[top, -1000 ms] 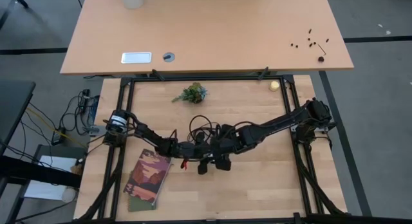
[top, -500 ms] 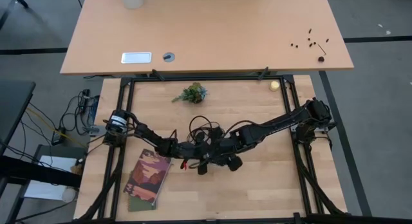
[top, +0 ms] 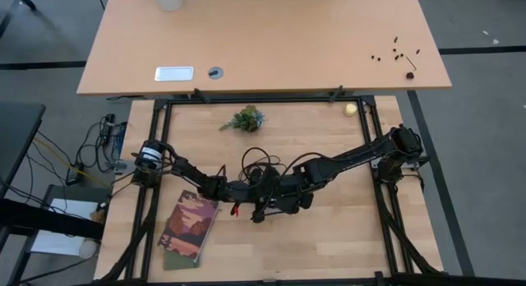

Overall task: Screw lightbulb
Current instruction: Remove the white lightbulb from the lamp socket

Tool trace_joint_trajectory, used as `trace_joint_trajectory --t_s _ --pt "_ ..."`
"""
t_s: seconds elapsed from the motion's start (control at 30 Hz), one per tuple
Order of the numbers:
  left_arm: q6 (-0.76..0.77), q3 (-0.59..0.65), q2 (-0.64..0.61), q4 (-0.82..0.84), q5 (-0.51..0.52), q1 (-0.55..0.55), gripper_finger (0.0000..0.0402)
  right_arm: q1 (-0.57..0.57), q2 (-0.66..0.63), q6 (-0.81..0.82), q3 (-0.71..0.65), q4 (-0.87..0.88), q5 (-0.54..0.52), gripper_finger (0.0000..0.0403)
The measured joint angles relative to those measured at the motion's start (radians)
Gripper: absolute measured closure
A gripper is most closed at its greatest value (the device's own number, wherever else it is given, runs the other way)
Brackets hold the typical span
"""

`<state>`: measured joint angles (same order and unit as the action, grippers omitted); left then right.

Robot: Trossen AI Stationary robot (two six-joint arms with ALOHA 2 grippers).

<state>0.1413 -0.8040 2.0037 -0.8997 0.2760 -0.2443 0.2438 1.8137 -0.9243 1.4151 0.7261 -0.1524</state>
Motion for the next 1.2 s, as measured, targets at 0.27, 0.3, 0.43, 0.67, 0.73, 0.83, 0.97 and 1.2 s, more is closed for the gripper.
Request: trace_joint_trajectory --t_s 0.27,0.3,0.43,0.67,0.73,0.83,0.97,1.2 --pt "0.009 0.000 0.000 0.000 -0.008 0.000 0.0208 0.047 0.000 0.366 0.026 -0.020 -0.013 0.0053" --pt "0.009 0.000 0.000 0.000 -0.008 0.000 0.0208 0.054 0.000 0.421 0.028 -0.016 -0.013 0.0042" --pt "0.004 -0.001 0.000 0.000 -0.006 0.000 0.0208 0.079 0.000 0.623 0.038 -0.016 -0.017 0.0009" --pt "0.011 -0.002 0.000 -0.003 -0.006 0.000 0.0208 0.094 -0.002 0.965 0.040 -0.001 -0.098 0.0027" --pt "0.016 -0.002 0.000 -0.002 -0.005 0.000 0.0208 0.093 -0.002 1.041 0.039 0.016 -0.127 0.0029" --pt "0.022 -0.001 0.000 0.003 -0.001 0.000 0.0208 0.087 -0.002 1.083 0.039 0.045 -0.155 0.0029" --pt "0.021 -0.001 0.000 0.003 -0.001 0.000 0.0208 0.085 -0.002 1.027 0.038 0.057 -0.140 0.0030" --pt "0.021 -0.001 0.000 0.002 -0.002 0.000 0.0208 0.060 -0.001 0.857 0.038 0.055 -0.118 0.0033"
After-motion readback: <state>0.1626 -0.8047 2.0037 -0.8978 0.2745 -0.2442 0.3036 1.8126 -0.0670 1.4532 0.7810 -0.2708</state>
